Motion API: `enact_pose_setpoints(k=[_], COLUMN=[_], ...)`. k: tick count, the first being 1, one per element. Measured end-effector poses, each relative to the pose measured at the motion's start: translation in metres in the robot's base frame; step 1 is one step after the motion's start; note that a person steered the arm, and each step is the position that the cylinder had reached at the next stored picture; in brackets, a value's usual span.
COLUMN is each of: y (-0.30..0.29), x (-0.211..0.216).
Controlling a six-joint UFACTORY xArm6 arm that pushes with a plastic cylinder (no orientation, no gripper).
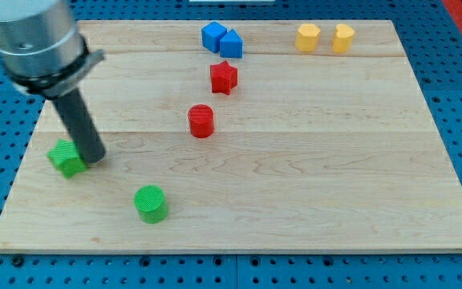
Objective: Push away the green star out of the board
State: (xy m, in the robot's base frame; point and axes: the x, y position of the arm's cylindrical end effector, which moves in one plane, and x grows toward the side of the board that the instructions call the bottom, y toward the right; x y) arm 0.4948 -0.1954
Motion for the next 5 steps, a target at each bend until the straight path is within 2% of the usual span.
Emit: enact_pose_setpoints(k=[1,3,4,5], y=[0.023,-0.034,-0.079,-0.098], x=[0.008,0.026,-0.012,-0.027])
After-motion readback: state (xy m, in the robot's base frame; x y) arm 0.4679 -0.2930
